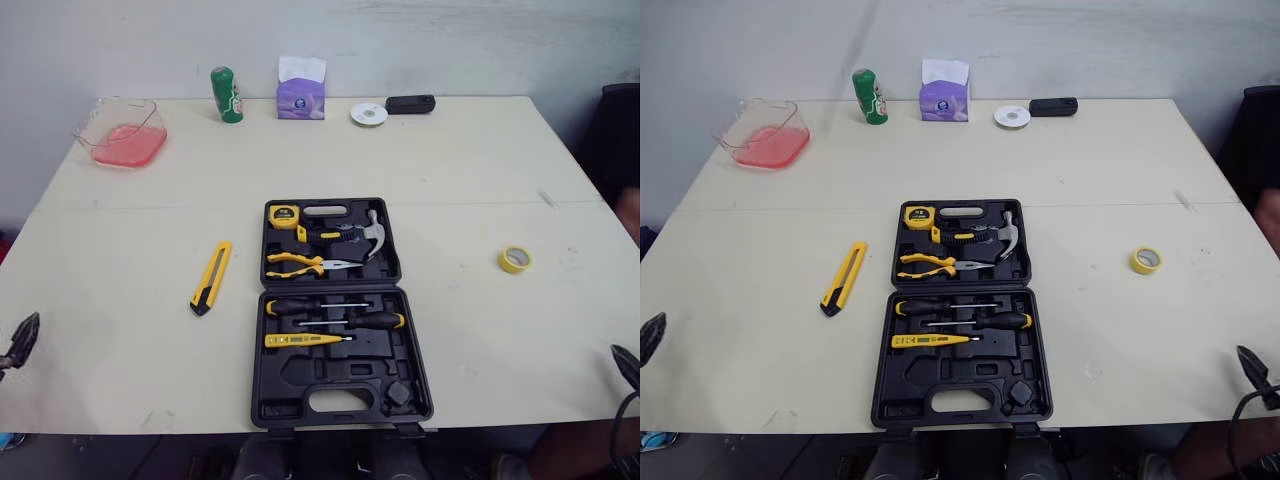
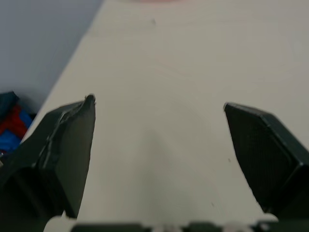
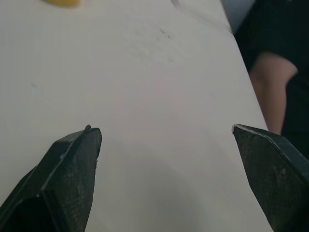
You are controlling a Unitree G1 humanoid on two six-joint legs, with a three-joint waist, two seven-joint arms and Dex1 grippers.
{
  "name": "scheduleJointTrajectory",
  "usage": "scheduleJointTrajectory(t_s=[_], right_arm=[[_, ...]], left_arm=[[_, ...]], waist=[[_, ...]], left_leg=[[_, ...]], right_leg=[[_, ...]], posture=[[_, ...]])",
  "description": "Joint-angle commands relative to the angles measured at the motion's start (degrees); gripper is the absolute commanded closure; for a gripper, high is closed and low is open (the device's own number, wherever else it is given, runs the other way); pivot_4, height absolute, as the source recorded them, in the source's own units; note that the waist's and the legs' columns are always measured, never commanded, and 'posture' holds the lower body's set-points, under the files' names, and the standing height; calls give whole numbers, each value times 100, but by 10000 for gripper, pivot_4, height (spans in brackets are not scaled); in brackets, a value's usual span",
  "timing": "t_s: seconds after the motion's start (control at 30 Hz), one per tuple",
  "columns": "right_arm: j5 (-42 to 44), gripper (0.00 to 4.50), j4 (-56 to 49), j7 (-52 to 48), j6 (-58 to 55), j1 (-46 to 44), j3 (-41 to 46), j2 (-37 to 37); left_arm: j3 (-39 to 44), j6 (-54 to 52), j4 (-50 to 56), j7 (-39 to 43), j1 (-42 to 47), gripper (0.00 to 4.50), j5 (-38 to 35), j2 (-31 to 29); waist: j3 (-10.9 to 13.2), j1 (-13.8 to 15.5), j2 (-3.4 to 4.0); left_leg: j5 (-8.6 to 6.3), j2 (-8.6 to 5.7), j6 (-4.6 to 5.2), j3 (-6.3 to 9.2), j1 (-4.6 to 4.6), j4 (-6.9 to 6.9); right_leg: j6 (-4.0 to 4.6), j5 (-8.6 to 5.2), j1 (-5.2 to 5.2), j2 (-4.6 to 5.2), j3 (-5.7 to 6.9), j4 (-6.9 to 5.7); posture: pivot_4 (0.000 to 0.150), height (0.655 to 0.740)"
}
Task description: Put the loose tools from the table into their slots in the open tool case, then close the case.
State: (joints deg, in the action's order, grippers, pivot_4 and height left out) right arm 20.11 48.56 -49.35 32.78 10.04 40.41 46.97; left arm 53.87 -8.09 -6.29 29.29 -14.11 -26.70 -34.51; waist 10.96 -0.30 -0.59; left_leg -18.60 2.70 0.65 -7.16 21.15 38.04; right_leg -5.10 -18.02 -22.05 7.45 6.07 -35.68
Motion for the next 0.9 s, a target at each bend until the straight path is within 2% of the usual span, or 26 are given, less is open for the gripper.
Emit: scheduleJointTrajectory(t_s=[0.03, 0.17, 0.5, 0.63, 0.77, 0.9], right_arm=[[-141, 0, 524, 473, 373, 235, 205, 273], [-203, 0, 849, 854, 543, 225, 124, 314], [-51, 0, 739, 549, 740, -221, -69, 177], [383, 0, 247, -153, 721, -492, -155, -47], [640, 0, -392, -513, 227, -728, -337, -235], [843, 0, -1099, -867, -303, -828, -614, -379]], left_arm=[[305, -64, -164, -633, -41, 288, 48, 35], [146, -111, -169, -929, -93, 288, 215, 37], [-136, -176, -31, -805, -52, 288, 176, -71], [-237, -162, 279, -684, -22, 288, 48, -35], [-362, 264, 588, -513, -33, 288, 143, 5], [-578, 222, 882, -258, -102, 288, 36, 31]], waist=[[0, -10, 1], [-10, -29, -14], [-11, -147, -15], [-14, -142, -21], [-13, -135, -19], [-13, -132, -19]], left_leg=[[-1, 0, -2, -1, -1, -1], [-2, 2, -5, -1, -3, -2], [2, 4, -25, -3, -4, -4], [2, 5, -25, -3, -4, -4], [2, 4, -25, -4, -3, -4], [2, 5, -24, -3, -3, -4]], right_leg=[[0, 0, 0, 0, -1, 1], [0, 0, 1, -1, -1, 2], [0, 0, 1, -2, -2, 3], [0, 0, 2, -3, -2, 3], [0, 0, 1, -1, -3, 2], [0, 0, 0, -1, -3, 2]], posture=[[1500, 7400], [1500, 7400], [1500, 7400], [1500, 7400], [1500, 7400], [1500, 7400]])
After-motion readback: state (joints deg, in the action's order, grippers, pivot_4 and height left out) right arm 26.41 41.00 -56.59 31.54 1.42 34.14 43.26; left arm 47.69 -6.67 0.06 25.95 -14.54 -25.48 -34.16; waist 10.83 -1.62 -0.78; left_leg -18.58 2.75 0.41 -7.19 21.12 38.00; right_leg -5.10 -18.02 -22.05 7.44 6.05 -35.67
